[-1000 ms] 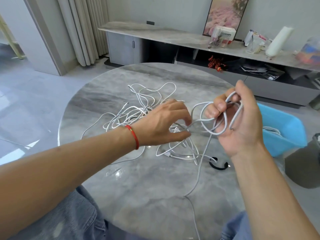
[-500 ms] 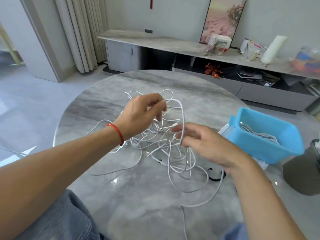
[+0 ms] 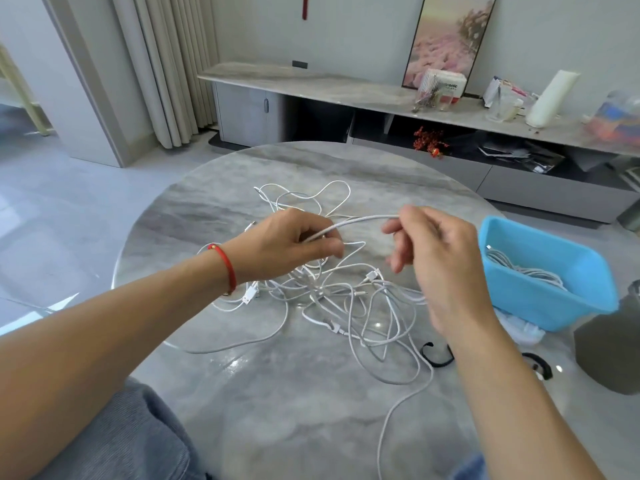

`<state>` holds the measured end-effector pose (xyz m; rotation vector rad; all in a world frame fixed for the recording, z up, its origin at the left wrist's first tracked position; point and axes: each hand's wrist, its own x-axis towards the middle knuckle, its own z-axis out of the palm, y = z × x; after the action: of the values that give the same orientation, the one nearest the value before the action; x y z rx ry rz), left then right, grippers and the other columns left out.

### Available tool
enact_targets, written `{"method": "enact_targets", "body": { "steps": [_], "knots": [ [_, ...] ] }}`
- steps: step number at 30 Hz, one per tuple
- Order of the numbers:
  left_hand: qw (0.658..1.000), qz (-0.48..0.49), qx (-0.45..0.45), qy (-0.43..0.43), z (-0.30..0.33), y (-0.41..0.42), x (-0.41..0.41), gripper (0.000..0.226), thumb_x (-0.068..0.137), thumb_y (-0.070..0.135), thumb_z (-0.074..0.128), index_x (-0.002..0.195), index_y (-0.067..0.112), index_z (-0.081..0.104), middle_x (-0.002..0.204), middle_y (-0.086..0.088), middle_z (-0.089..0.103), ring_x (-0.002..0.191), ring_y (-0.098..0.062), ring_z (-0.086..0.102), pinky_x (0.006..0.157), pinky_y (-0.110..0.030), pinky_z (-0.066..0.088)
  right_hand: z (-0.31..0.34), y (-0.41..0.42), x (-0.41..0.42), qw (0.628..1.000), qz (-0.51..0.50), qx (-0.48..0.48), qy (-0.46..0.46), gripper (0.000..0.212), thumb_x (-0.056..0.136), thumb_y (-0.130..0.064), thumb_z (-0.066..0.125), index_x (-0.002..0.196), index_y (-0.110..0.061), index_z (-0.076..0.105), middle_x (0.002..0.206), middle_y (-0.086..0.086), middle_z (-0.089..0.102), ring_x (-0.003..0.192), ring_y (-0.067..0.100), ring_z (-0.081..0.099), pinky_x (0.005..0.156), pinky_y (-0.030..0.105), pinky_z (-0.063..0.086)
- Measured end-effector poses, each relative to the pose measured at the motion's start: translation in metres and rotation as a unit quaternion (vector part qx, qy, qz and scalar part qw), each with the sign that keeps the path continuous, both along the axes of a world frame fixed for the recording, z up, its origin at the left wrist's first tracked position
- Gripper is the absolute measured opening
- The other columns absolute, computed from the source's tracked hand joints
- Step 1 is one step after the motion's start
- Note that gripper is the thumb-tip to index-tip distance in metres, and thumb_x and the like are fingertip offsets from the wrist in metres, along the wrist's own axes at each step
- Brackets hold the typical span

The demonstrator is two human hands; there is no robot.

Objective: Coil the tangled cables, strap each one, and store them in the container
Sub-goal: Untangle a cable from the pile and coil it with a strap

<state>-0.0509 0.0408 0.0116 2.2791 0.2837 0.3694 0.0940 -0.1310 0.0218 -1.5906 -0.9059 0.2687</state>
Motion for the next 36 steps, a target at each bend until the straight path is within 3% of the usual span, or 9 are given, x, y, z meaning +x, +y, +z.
{"method": "enact_targets", "body": {
  "steps": [3, 7, 11, 14, 17, 22, 26, 31, 36],
  "knots": [
    [0.994, -0.010, -0.104, 0.004, -0.006, 0.011, -0.006, 0.018, 0.096, 0.019, 0.066, 0.093, 0.002, 0.070, 0.068, -0.015, 0.065, 0.060, -0.016, 0.059, 0.061, -0.025, 0.050, 0.003, -0.002, 0.007, 0.984, -0.030, 0.085, 0.154, 0.037, 0.106, -0.027, 0.053, 0.078, -0.015, 0.073, 0.058, -0.001, 0.051, 0.049, 0.015, 0.043, 0.058, 0.029, 0.051],
    [0.996, 0.000, -0.083, 0.009, -0.010, 0.019, -0.009, 0.014, 0.099, 0.010, 0.059, 0.094, 0.003, 0.071, 0.089, -0.010, 0.075, 0.089, -0.026, 0.071, 0.084, -0.026, 0.054, 0.010, -0.005, 0.016, 0.939, -0.014, 0.164, 0.302, 0.033, 0.106, -0.023, 0.052, 0.084, -0.011, 0.074, 0.063, -0.002, 0.054, 0.046, 0.013, 0.040, 0.058, 0.027, 0.049],
    [0.980, 0.103, -0.154, -0.072, -0.011, 0.017, -0.003, 0.026, 0.105, 0.014, 0.047, 0.095, -0.002, 0.065, 0.066, -0.010, 0.068, 0.068, -0.029, 0.067, 0.077, -0.037, 0.051, 0.003, -0.013, 0.019, 0.996, -0.030, -0.033, 0.071, 0.034, 0.103, -0.027, 0.056, 0.078, -0.017, 0.076, 0.055, -0.004, 0.041, 0.050, 0.016, 0.037, 0.058, 0.034, 0.042],
    [0.934, 0.150, -0.304, -0.113, -0.003, 0.013, 0.003, 0.028, 0.106, 0.017, 0.046, 0.098, -0.002, 0.064, 0.055, -0.003, 0.049, 0.048, -0.022, 0.053, 0.067, -0.037, 0.054, -0.005, -0.006, 0.009, 0.989, -0.042, -0.117, -0.078, 0.036, 0.103, -0.034, 0.057, 0.074, -0.022, 0.075, 0.044, -0.013, 0.043, 0.045, 0.007, 0.039, 0.056, 0.023, 0.036],
    [0.875, 0.164, -0.444, -0.102, 0.002, -0.004, 0.011, 0.026, 0.108, 0.019, 0.042, 0.101, 0.001, 0.060, 0.059, -0.003, 0.041, 0.042, -0.016, 0.040, 0.058, -0.032, 0.055, -0.014, 0.005, -0.005, 0.977, -0.049, -0.152, -0.142, 0.041, 0.106, -0.034, 0.049, 0.072, -0.021, 0.068, 0.052, -0.020, 0.058, 0.055, 0.003, 0.055, 0.055, 0.018, 0.036],
    [0.793, 0.176, -0.576, -0.090, 0.008, -0.025, 0.024, 0.027, 0.095, 0.005, 0.042, 0.116, -0.001, 0.058, 0.069, -0.005, 0.040, 0.053, -0.016, 0.030, 0.054, -0.031, 0.033, -0.023, 0.017, -0.023, 0.961, -0.037, -0.204, -0.183, 0.042, 0.108, -0.033, 0.040, 0.079, -0.012, 0.062, 0.071, 0.003, 0.067, 0.077, 0.032, 0.063, 0.074, 0.044, 0.047],
    [0.811, 0.145, -0.559, -0.094, 0.006, -0.035, 0.029, 0.037, 0.092, 0.000, 0.047, 0.128, -0.005, 0.052, 0.073, -0.004, 0.042, 0.056, -0.014, 0.034, 0.053, -0.028, 0.031, -0.025, 0.021, -0.035, 0.963, -0.021, -0.209, -0.166, 0.039, 0.107, -0.029, 0.039, 0.077, -0.016, 0.059, 0.080, 0.009, 0.071, 0.084, 0.037, 0.063, 0.075, 0.046, 0.047],
    [0.848, 0.137, -0.499, -0.113, 0.000, -0.035, 0.030, 0.035, 0.107, 0.019, 0.040, 0.127, -0.003, 0.059, 0.073, -0.003, 0.047, 0.058, -0.013, 0.036, 0.057, -0.027, 0.034, -0.028, 0.023, -0.041, 0.963, 0.022, -0.230, -0.138, 0.033, 0.106, -0.037, 0.039, 0.090, -0.018, 0.061, 0.082, 0.009, 0.072, 0.088, 0.036, 0.064, 0.077, 0.047, 0.050],
    [0.830, 0.145, -0.521, -0.141, 0.004, -0.017, 0.024, 0.029, 0.109, 0.022, 0.036, 0.088, 0.011, 0.052, 0.060, -0.002, 0.033, 0.064, -0.018, 0.042, 0.069, -0.036, 0.049, -0.026, 0.011, -0.027, 0.937, 0.172, -0.284, -0.107, 0.024, 0.105, -0.031, 0.045, 0.091, -0.028, 0.065, 0.071, -0.002, 0.071, 0.058, 0.003, 0.058, 0.059, 0.021, 0.044]
  ]
}}
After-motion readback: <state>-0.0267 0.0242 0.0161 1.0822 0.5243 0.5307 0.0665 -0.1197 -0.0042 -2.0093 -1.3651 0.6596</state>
